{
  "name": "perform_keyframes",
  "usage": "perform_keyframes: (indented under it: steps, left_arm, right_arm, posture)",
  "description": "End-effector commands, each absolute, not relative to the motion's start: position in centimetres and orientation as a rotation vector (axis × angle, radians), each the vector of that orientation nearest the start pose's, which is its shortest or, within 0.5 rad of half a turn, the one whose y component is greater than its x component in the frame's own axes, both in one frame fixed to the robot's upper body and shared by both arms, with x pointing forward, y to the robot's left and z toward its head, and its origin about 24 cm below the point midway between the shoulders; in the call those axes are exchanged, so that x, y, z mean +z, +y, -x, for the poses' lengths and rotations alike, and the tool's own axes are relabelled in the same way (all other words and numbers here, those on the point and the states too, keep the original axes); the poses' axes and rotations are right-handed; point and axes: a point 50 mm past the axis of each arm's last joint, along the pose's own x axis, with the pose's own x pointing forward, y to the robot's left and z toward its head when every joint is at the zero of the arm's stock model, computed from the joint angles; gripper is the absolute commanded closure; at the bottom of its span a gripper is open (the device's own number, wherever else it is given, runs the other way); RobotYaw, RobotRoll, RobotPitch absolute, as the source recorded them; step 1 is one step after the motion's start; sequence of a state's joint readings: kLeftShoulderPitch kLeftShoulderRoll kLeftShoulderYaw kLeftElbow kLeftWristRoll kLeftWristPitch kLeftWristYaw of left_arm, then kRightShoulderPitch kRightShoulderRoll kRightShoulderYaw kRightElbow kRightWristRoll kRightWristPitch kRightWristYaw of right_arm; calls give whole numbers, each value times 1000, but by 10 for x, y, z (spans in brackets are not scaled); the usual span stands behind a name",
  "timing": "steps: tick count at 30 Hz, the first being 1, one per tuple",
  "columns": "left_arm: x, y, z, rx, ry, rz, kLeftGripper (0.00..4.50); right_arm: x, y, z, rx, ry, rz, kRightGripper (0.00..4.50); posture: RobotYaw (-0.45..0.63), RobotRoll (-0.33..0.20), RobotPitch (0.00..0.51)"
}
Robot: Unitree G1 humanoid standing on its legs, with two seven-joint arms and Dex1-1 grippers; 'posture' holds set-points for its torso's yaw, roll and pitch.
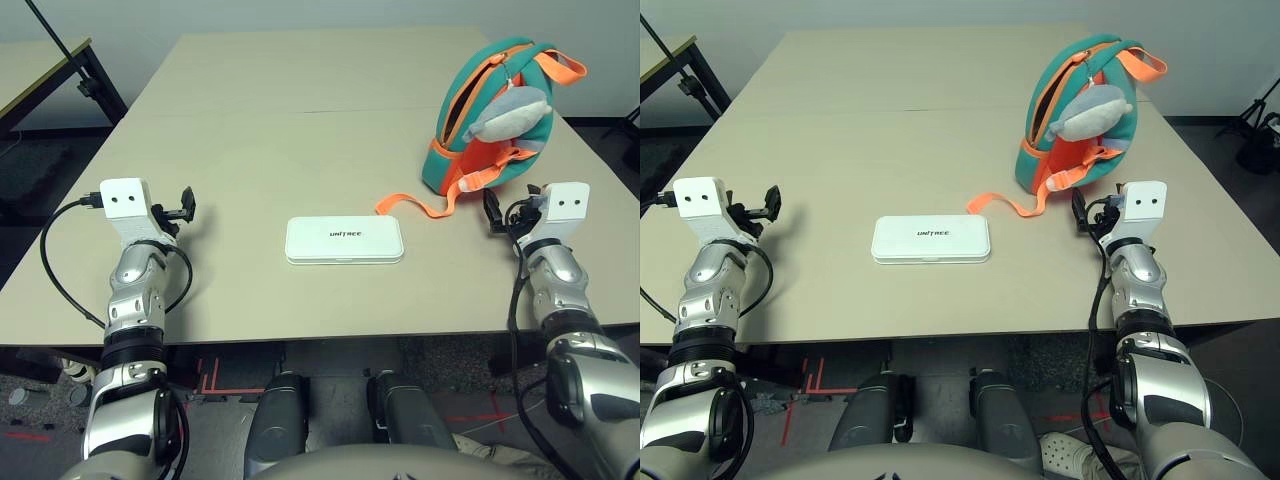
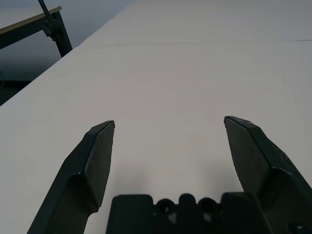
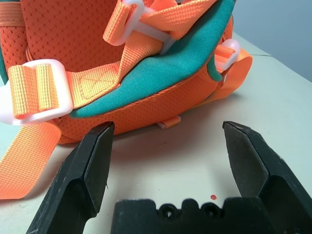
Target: Put the pencil case into the backpack and zip it.
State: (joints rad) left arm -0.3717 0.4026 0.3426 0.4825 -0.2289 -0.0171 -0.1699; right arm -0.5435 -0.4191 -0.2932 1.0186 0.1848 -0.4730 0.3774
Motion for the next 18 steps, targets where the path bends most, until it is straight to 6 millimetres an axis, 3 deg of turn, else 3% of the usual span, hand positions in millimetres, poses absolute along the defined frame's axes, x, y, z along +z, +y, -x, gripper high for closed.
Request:
perform_keyframes:
  steps: [1,8,11,18]
  left_arm:
    - [77,300,-303,215,-8,-25,0]
    - [81,303,-303,194,-9,-19,0]
    - [88,306,-306,141,-12,17,0]
    - [103,307,-314,-25,46,64,0]
  right_arm:
    - [67,-292,-326,-13,-104,112,73]
    - [80,-304,-320,14,-128,122,73]
    - [92,-312,-310,131,-79,153,73]
    - [114,-302,-276,464,121,195,73]
  posture:
    - [-28,0,66]
    - [-39,0,70]
    - [-60,0,74]
    - [-106,0,83]
